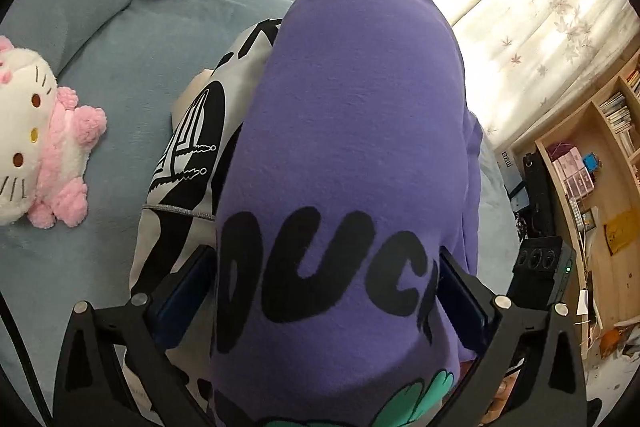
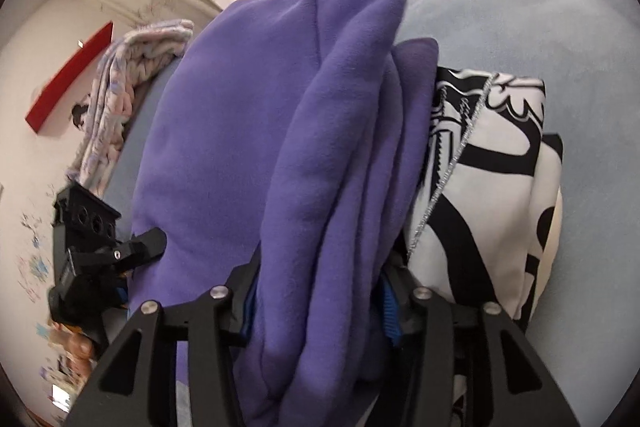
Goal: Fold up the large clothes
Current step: 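Lift the hoodie bundle with both tools and carry it onto the clothes stack, then open both tools and release the hoodie on top of the stack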
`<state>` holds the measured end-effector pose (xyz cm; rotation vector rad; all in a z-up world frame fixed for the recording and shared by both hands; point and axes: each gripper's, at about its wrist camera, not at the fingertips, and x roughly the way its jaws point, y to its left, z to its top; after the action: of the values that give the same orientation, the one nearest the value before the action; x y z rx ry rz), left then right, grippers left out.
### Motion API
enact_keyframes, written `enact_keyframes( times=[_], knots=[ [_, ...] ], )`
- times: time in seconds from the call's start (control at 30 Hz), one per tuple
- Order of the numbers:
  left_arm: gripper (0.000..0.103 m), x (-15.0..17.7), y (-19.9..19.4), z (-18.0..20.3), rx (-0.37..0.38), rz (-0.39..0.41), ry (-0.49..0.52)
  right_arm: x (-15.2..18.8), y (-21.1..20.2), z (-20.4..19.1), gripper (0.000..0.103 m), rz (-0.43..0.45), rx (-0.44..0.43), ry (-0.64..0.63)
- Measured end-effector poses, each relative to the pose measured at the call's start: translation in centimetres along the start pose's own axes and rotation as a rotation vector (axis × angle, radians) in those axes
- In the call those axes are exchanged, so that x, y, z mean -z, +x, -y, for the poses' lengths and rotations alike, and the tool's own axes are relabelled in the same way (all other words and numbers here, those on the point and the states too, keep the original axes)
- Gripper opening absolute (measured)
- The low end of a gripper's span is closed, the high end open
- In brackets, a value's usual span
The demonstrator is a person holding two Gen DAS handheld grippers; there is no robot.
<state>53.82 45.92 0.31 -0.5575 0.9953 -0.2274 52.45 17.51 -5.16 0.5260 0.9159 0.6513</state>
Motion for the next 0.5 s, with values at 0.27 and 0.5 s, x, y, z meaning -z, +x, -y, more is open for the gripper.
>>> enact_keyframes(
  times=[0.27,0.5],
  knots=[
    [0.103,1.8,-2.8,2.0,-0.114,-0.014,0.011,1.1,-4.3,-1.2,0.062,-0.053,0.056,-0.008],
    [0.103,6.2,-7.5,5.6,-0.159,-0.011,0.067,3.7,-12.1,-4.4,0.063,-0.023,0.074,-0.060]
  ],
)
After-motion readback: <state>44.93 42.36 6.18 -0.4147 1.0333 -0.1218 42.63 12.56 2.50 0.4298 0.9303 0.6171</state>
